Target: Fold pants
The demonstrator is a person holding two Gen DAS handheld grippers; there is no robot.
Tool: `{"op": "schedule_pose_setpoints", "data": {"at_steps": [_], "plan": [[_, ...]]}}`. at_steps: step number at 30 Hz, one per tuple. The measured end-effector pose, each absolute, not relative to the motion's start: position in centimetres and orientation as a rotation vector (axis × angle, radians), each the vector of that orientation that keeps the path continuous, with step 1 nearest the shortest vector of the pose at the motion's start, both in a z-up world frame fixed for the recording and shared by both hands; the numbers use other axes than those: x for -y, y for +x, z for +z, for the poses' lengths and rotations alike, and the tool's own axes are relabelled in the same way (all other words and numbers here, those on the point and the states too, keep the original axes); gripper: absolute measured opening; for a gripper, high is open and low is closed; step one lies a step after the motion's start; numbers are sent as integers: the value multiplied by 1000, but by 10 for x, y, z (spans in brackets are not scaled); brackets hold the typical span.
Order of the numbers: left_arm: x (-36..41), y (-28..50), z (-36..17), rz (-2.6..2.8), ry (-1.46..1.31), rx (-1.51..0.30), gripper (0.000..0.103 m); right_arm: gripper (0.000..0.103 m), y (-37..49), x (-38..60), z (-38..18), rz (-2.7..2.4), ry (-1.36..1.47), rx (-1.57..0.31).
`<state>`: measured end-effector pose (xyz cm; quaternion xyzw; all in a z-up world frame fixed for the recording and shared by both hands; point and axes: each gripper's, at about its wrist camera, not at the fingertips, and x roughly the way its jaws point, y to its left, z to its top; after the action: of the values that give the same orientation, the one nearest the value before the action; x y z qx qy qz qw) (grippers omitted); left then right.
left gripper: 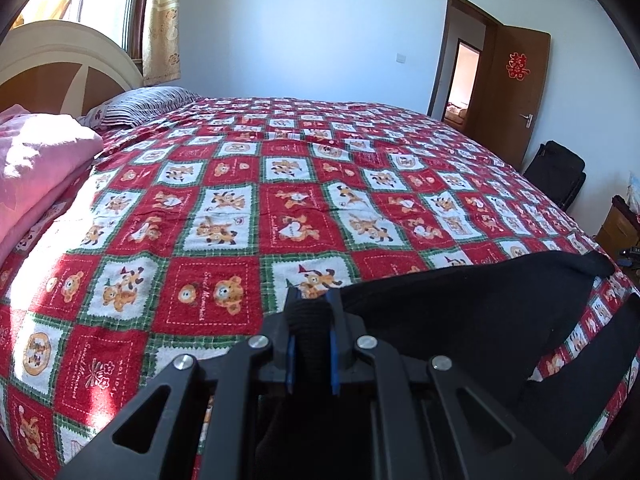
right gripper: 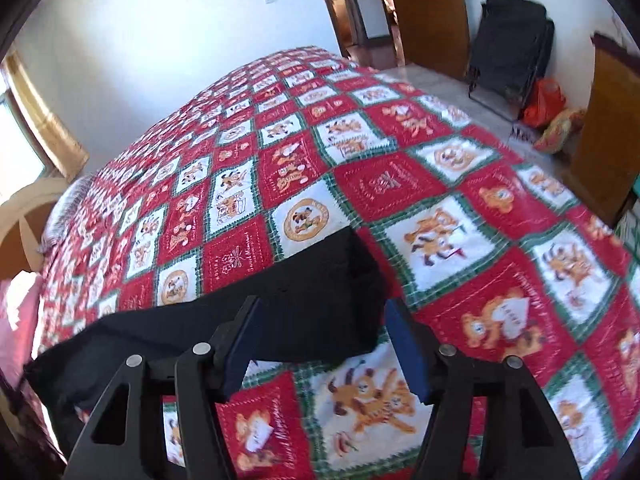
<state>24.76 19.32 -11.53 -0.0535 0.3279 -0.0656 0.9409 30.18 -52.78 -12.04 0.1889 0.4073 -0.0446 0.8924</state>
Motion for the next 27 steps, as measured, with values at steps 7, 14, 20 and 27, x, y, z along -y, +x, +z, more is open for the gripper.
{"op": "schedule_pose_setpoints", "data": {"at_steps": [7,14,20,27], "plan": [[-195,250,-122,-132,-107,-689,13,64,320,528,-125,-149,359,-844],[-193,253,-122,-132,-107,-695,13,28,351,524,-137,-128,332,-944],[-195,250,-117,-123,-106,-673,13,3,340,516,-109,-134,283,-845],[-204,235,-104,-135,-128,-620,13,3,300,532,-56,-129,309,-694]]}}
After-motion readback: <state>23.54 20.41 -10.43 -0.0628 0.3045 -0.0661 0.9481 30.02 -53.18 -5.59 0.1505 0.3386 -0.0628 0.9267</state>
